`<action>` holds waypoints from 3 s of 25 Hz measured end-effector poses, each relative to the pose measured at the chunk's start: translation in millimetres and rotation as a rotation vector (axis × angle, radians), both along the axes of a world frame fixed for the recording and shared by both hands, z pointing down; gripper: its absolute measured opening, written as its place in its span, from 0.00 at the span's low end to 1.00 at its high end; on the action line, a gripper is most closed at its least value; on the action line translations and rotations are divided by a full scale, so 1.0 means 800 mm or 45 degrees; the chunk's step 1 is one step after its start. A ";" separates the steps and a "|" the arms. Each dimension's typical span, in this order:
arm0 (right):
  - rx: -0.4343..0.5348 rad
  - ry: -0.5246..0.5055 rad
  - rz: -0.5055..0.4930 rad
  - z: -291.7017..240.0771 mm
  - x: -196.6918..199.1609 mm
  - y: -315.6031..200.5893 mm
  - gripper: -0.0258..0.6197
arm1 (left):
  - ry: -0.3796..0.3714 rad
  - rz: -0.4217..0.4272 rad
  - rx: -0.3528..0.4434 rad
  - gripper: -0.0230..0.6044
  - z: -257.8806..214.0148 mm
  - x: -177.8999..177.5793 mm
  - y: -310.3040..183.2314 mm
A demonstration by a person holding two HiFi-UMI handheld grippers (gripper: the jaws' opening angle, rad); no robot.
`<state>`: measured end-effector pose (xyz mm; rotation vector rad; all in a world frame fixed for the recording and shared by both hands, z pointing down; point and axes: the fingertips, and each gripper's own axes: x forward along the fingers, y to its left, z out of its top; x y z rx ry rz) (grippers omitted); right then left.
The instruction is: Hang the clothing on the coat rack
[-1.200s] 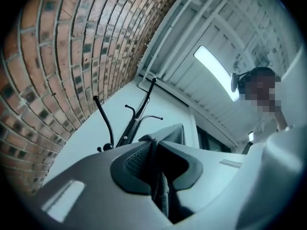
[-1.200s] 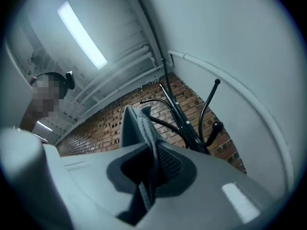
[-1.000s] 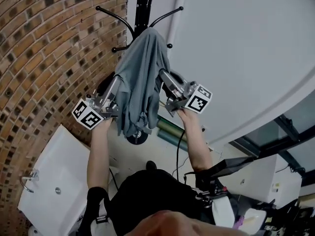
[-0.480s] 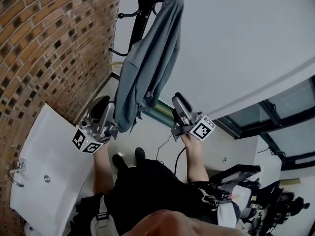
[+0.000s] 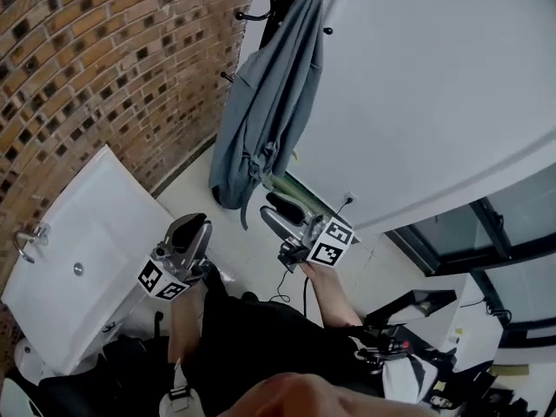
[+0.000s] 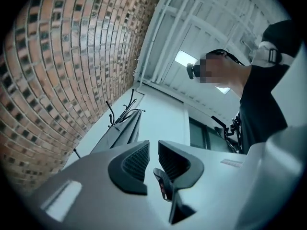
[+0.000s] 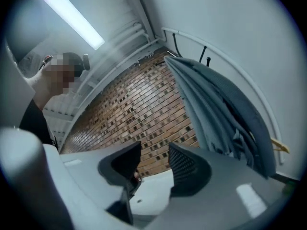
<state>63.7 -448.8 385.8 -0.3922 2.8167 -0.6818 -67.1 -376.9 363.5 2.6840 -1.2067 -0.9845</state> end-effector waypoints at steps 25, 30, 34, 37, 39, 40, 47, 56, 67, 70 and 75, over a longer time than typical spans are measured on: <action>-0.039 0.022 0.186 0.048 0.103 0.370 0.26 | -0.048 0.247 0.038 0.04 -0.017 0.108 0.328; -0.050 0.105 0.262 0.055 0.112 0.426 0.26 | 0.044 0.323 0.016 0.04 -0.003 0.104 0.363; -0.007 0.097 0.273 0.045 0.109 0.442 0.26 | 0.032 0.328 0.051 0.04 -0.009 0.102 0.387; 0.013 0.093 0.215 0.038 0.095 0.454 0.26 | 0.028 0.273 0.066 0.04 -0.017 0.089 0.405; 0.027 0.090 0.179 0.030 0.090 0.459 0.26 | 0.027 0.225 0.067 0.04 -0.020 0.082 0.411; 0.038 0.087 0.168 0.025 0.092 0.460 0.26 | 0.026 0.203 0.064 0.04 -0.021 0.081 0.413; 0.072 0.087 0.197 0.023 0.175 0.475 0.22 | -0.009 0.210 -0.003 0.04 -0.011 0.158 0.405; 0.009 -0.021 0.238 0.033 0.322 0.480 0.10 | -0.079 0.315 -0.060 0.04 -0.012 0.328 0.428; 0.024 -0.065 0.133 0.047 0.359 0.501 0.04 | -0.200 0.190 -0.152 0.04 0.006 0.374 0.466; 0.066 -0.069 0.138 0.029 0.349 0.504 0.04 | -0.196 0.158 -0.135 0.04 0.000 0.360 0.461; 0.123 -0.040 0.125 0.013 0.319 0.511 0.04 | -0.192 0.156 -0.043 0.06 -0.026 0.340 0.455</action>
